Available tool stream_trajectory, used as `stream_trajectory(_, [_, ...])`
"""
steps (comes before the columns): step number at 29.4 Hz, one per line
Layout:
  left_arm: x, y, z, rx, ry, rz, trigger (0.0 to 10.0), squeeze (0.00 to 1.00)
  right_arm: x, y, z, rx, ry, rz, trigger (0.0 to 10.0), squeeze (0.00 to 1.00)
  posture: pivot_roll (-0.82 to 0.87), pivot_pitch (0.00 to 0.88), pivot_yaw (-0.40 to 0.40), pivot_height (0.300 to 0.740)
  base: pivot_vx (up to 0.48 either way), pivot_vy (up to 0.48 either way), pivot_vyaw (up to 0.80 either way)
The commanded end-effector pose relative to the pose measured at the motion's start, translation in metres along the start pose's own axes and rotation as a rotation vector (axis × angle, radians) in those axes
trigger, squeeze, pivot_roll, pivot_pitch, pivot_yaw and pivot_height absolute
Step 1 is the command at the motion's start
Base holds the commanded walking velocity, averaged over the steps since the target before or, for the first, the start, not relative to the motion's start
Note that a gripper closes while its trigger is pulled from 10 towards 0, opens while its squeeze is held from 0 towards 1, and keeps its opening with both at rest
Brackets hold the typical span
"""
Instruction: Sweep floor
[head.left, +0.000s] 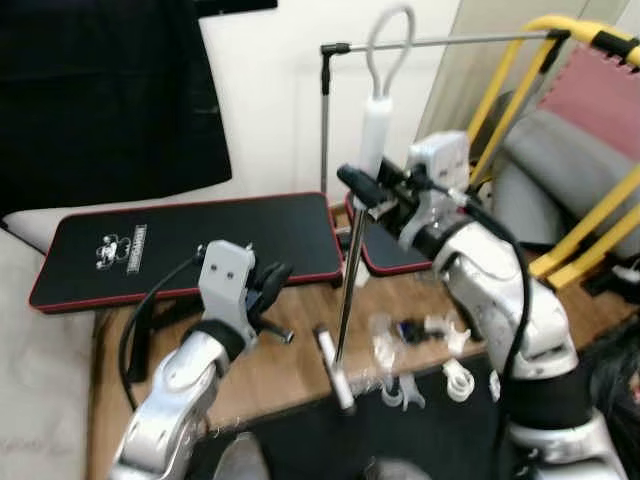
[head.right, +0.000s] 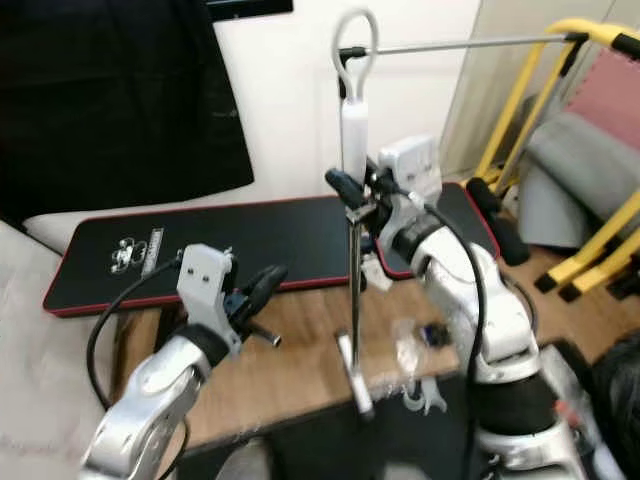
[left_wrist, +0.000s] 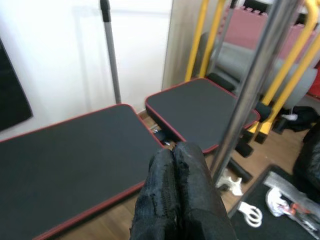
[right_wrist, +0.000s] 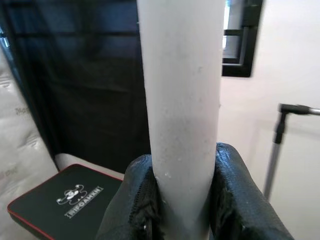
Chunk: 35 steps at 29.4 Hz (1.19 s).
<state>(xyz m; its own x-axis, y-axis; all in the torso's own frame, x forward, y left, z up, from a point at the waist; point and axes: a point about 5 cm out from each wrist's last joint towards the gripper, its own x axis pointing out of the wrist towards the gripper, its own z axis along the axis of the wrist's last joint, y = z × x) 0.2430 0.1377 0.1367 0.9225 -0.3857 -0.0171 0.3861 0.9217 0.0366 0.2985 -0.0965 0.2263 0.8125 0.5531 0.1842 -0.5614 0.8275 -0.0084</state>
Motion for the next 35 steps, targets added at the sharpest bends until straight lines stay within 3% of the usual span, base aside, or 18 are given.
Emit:
stream_trajectory(1, [0.000, -0.008, -0.001, -0.009, -0.001, -0.058, 10.0, 0.00, -0.004, -0.013, 0.003, -0.028, -0.011, -0.083, 10.0, 0.00, -0.12, 0.132, -0.120, 0.740, 0.341, 0.000, 0.00])
stream_trajectory(15, [-0.001, -0.012, -0.002, -0.017, 0.005, -0.102, 10.0, 0.00, 0.006, -0.022, 0.003, -0.038, -0.010, -0.168, 10.0, 0.00, -0.11, 0.152, -0.119, 0.740, 0.337, 0.000, 0.00])
stream_trajectory(28, [-0.008, -0.020, 0.000, -0.029, 0.006, -0.152, 10.0, 0.00, 0.005, -0.038, -0.003, -0.067, 0.036, -0.273, 10.0, 0.00, -0.11, 0.189, -0.122, 0.740, 0.000, 0.000, 0.00])
stream_trajectory(35, [-0.014, -0.023, 0.003, 0.002, -0.012, -0.154, 10.0, 0.00, 0.017, -0.037, 0.002, -0.089, 0.014, -0.266, 10.0, 0.00, -0.11, 0.221, -0.127, 0.740, 0.000, 0.000, 0.00])
